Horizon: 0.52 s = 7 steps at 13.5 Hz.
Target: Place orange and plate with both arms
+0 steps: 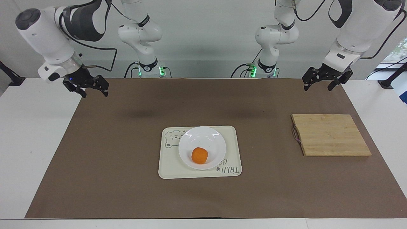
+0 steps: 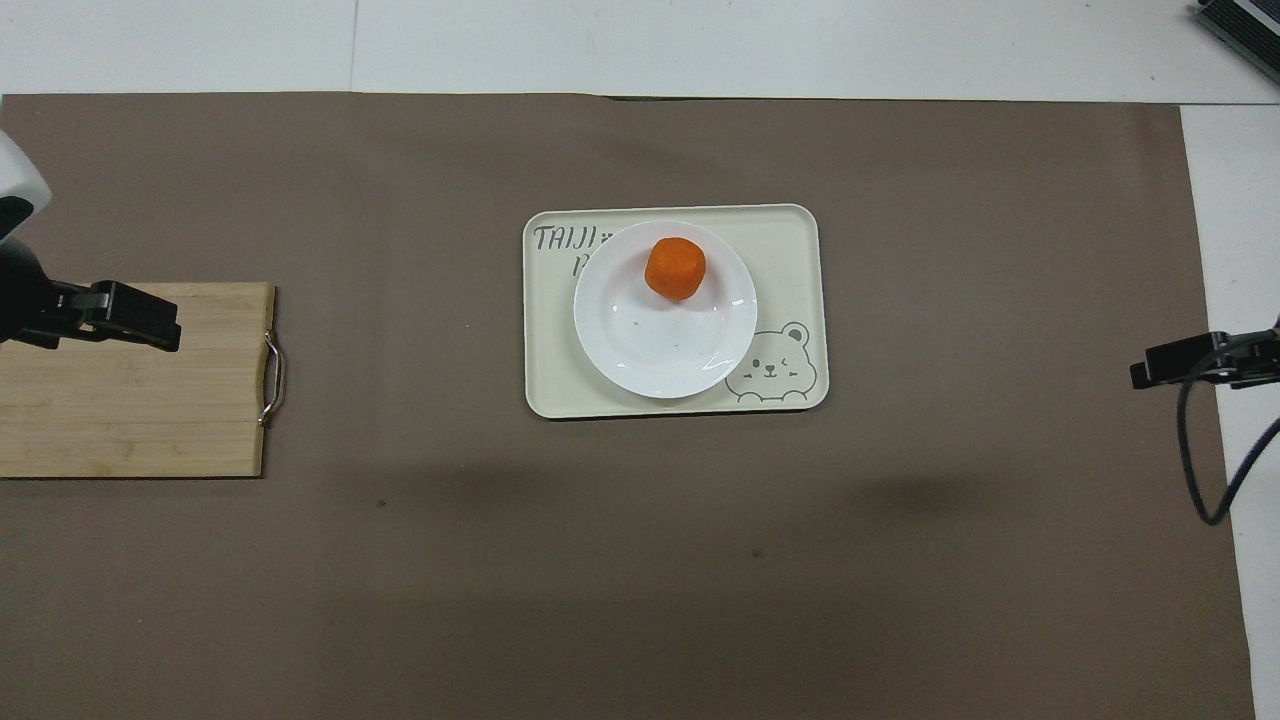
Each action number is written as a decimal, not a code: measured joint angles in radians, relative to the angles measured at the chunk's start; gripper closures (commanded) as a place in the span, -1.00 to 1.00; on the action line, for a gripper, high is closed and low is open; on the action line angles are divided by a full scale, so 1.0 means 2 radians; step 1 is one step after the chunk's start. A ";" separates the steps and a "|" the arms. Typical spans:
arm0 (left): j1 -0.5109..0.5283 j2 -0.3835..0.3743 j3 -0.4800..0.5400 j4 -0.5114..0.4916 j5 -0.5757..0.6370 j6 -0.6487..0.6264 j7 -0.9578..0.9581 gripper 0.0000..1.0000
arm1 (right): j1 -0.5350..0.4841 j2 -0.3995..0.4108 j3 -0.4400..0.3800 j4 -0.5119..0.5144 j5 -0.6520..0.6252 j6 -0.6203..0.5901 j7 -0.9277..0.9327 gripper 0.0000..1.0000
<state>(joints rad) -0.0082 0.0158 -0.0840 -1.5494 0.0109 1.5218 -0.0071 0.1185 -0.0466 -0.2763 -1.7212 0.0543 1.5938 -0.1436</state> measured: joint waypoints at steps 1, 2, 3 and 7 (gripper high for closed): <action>0.000 0.000 0.000 0.000 0.000 0.000 0.000 -1.00 | 0.006 -0.001 0.001 0.022 0.000 -0.021 0.009 -1.00; 0.000 0.000 0.000 0.000 0.000 0.000 0.000 -1.00 | 0.010 -0.001 0.002 0.040 -0.001 -0.035 0.014 -1.00; 0.000 0.000 0.000 0.000 0.000 0.000 0.000 -1.00 | 0.011 -0.001 0.004 0.056 -0.001 -0.045 0.016 -1.00; 0.000 0.000 0.000 0.000 0.000 0.000 0.000 -1.00 | 0.016 -0.016 0.019 0.086 -0.035 -0.063 0.016 -1.00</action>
<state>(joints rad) -0.0082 0.0158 -0.0840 -1.5494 0.0109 1.5218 -0.0071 0.1496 -0.0784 -0.2391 -1.5501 -0.0156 1.4683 -0.1121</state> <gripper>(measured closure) 0.000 0.000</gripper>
